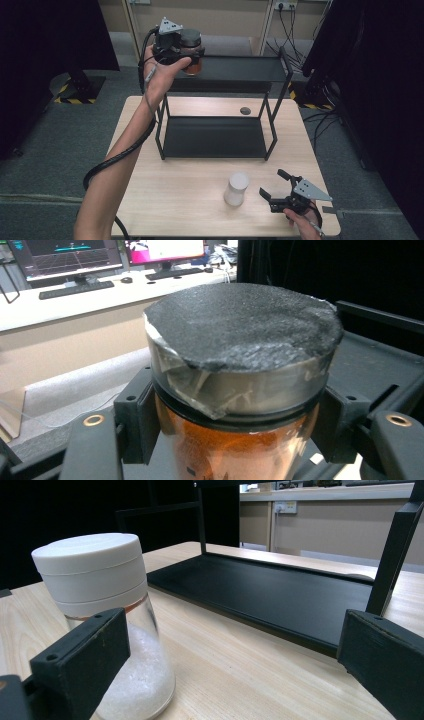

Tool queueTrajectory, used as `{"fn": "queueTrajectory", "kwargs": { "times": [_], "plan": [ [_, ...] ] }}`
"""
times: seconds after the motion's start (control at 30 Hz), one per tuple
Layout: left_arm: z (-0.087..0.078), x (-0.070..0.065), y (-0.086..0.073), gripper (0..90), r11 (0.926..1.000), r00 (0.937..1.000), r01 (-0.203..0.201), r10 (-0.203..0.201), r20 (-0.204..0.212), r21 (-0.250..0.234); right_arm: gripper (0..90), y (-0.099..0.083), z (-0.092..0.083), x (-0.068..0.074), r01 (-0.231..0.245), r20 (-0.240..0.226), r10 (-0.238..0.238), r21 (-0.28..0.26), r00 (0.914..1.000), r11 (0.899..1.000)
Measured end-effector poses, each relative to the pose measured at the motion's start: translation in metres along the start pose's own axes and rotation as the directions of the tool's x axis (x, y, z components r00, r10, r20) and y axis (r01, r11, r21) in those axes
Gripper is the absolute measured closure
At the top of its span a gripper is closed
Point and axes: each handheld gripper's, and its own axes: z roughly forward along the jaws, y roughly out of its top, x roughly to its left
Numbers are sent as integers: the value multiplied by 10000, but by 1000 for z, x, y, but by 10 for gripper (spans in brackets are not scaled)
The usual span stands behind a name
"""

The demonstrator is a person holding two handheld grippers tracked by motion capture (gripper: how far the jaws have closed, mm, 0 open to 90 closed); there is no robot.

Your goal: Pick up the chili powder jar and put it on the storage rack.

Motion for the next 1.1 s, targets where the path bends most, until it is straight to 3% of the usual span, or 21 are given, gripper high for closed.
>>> {"fn": "queueTrajectory", "kwargs": {
  "times": [0.33, 0.8, 1.1],
  "plan": [
    [11, 3, -7, 319, 9996, 9993, 268, -269, -266, -26, 8, 0, 0, 0, -9, -11, 9, 4, 10000, 10000],
    [18, 0, -9, 318, 9998, 9994, 164, -160, -315, 126, 8, -1, 0, -1, -42, -13, 42, 21, 10000, 10000],
    [18, 2, -16, 316, 9996, 9992, 255, -258, -289, -124, 8, -1, 1, -1, -46, -36, 46, 21, 10000, 10000]
  ]
}}
